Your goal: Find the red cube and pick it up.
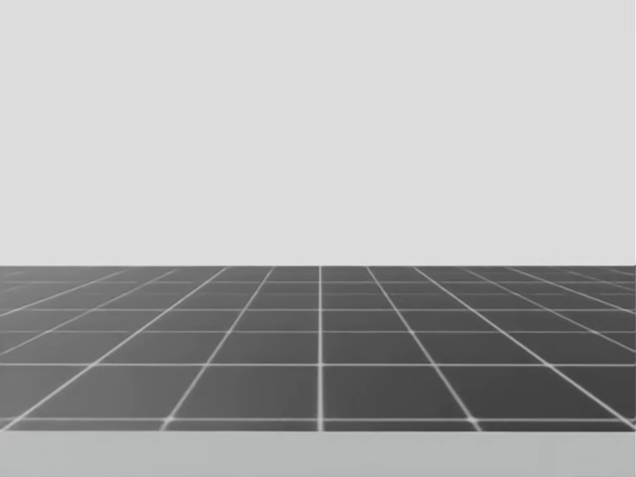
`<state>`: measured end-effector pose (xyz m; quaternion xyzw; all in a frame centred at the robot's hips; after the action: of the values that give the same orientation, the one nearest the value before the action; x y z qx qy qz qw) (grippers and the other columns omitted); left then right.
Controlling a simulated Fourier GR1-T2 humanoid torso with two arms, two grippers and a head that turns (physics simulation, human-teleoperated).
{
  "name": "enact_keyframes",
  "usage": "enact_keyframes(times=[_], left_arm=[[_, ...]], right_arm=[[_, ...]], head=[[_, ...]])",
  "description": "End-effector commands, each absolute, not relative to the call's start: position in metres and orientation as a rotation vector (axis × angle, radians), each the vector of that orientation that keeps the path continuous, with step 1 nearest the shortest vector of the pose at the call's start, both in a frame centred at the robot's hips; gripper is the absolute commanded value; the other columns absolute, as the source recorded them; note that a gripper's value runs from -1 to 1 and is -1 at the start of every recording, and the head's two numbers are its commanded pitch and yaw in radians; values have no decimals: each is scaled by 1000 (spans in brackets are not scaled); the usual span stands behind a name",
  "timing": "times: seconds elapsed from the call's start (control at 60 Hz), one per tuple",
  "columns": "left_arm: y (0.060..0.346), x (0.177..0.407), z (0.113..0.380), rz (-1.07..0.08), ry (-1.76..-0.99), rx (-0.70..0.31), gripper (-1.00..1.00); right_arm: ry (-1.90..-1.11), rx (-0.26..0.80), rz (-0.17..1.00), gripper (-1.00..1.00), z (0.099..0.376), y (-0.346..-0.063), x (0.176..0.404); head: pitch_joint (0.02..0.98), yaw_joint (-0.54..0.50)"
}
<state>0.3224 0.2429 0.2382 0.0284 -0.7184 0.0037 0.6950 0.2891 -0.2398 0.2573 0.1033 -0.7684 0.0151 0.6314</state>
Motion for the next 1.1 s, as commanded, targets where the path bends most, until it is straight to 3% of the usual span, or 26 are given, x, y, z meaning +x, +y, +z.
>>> enact_keyframes(times=[0.017,0.267,0.733,1.1], left_arm=[[243,322,238,8,-1601,65,-1000],[243,322,238,9,-1600,67,-1000],[243,323,237,2,-1597,77,-1000],[243,324,236,-7,-1598,74,-1000]], right_arm=[[-1755,210,-14,-1000,257,-239,289],[-1739,251,5,-1000,257,-242,290],[-1726,262,4,-1000,256,-244,292],[-1723,257,9,-1000,255,-245,293]], head=[[83,6],[142,1],[537,-25],[756,-194]])
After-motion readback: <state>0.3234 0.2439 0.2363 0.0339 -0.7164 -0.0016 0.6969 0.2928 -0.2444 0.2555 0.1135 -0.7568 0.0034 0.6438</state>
